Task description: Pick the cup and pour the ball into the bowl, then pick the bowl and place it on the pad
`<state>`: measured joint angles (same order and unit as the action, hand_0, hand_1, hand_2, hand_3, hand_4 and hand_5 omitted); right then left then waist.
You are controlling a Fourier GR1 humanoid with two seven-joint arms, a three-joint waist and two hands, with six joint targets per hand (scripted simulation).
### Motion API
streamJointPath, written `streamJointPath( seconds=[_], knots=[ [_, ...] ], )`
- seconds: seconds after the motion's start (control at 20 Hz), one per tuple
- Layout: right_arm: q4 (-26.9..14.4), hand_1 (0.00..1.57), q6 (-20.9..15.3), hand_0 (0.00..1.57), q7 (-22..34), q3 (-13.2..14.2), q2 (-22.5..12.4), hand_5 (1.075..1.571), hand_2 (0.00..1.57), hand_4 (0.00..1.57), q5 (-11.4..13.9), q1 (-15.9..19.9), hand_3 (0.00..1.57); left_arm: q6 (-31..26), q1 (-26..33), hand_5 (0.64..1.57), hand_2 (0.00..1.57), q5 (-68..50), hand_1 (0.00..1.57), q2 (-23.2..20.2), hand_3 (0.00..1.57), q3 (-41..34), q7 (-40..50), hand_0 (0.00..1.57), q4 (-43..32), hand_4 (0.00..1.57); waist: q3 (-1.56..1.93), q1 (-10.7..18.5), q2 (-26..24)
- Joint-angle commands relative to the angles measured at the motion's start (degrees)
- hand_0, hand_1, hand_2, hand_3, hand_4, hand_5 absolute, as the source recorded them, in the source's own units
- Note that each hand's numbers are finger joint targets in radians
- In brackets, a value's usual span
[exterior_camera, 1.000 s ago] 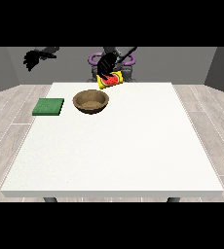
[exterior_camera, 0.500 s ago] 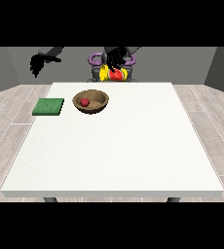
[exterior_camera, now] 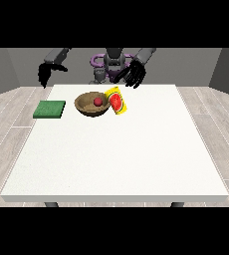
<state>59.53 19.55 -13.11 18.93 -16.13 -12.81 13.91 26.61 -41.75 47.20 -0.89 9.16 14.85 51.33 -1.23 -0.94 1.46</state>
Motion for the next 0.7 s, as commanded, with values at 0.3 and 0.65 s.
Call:
streamJointPath(
  seconds=[0.3, 0.65],
  knots=[
    [2.49, 0.00, -14.15, 0.00, -0.36, -3.40, 10.67, 1.571, 0.00, 0.24, 4.47, 4.66, 0.00, -7.30, 16.17, 1.566, 0.00, -37.34, 0.00, 0.88, 0.00, -2.52, -26.14, 0.00, 13.64, 0.00, 0.95, 5.49, 6.66],
    [-6.23, 0.00, -16.94, 0.00, -6.94, -2.42, 11.67, 1.569, 0.00, 0.31, 5.23, 5.02, 0.00, -18.51, 19.99, 1.564, 0.00, -40.36, 0.00, -1.83, 0.00, -5.18, -30.16, 0.00, 16.98, 0.00, 1.25, 8.52, 5.51]
  ],
)
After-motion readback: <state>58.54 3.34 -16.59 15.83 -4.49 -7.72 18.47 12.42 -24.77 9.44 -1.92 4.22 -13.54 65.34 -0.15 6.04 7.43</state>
